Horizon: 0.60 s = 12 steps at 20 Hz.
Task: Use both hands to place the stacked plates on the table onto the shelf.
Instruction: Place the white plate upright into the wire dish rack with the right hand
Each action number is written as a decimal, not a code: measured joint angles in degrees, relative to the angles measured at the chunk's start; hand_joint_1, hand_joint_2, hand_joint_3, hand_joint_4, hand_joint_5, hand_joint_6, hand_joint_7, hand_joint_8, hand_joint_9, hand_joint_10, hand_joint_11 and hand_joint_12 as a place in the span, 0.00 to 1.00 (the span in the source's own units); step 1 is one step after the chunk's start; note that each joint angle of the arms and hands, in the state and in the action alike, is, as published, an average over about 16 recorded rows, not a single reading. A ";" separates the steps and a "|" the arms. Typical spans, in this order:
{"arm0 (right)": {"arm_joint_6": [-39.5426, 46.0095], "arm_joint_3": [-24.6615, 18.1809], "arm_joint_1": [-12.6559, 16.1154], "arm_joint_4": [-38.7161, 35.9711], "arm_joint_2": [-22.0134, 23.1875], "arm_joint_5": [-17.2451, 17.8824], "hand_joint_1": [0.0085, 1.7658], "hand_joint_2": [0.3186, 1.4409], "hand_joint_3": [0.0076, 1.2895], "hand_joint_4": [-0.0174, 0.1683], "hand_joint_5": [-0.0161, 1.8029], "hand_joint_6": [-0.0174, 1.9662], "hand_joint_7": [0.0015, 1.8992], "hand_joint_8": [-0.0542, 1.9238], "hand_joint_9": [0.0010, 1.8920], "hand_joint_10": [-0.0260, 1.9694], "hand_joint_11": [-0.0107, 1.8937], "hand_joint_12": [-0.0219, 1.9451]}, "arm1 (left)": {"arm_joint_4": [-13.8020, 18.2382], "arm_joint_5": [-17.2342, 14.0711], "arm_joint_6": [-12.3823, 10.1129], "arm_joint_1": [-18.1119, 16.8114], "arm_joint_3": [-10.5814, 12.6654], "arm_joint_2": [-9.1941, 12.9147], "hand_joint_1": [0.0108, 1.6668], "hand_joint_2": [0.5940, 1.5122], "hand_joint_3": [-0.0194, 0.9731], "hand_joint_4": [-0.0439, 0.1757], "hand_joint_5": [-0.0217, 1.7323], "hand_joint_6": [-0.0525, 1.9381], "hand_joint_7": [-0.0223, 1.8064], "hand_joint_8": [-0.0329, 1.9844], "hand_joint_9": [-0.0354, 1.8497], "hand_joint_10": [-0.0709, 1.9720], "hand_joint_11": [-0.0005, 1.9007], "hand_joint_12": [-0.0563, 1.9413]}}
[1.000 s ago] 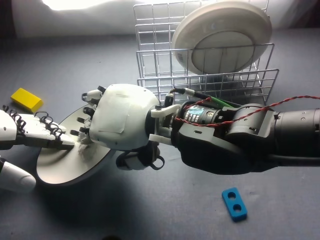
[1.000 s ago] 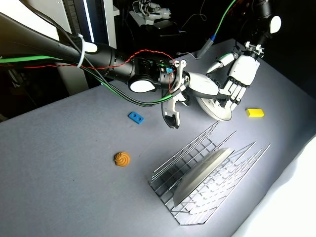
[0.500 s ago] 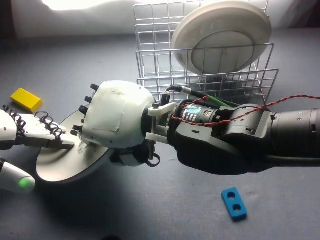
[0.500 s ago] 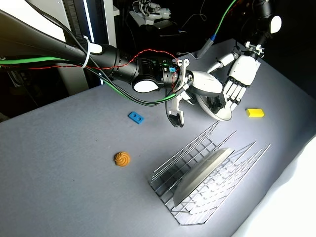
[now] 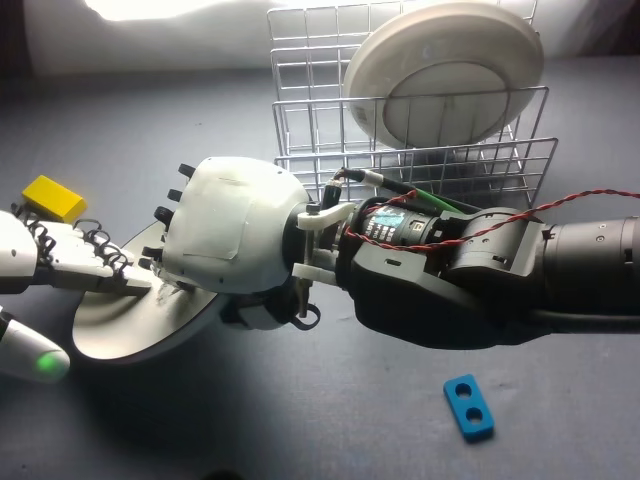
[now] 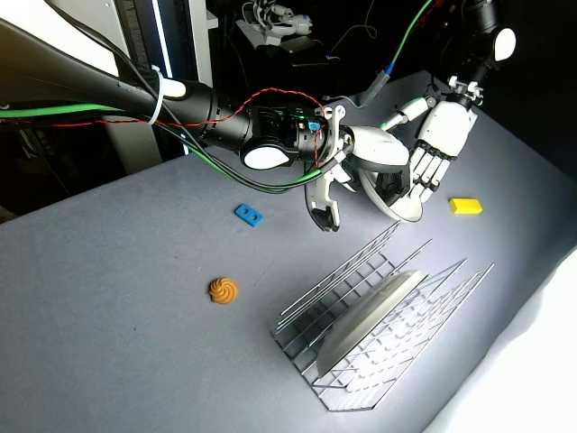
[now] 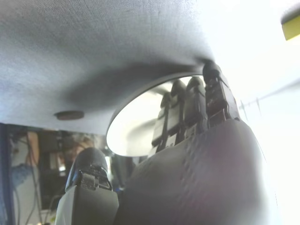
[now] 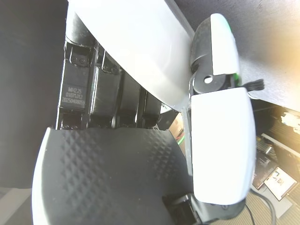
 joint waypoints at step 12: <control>0.13 -0.33 0.00 0.26 0.35 0.63 0.61 0.62 0.00 0.15 0.50 0.25 0.55 0.45 0.69 0.03 0.50 0.57 | 6.63 1.01 -0.29 -12.45 0.72 1.01 0.00 0.61 0.04 0.20 0.10 0.04 0.10 0.02 0.10 0.04 0.01 0.14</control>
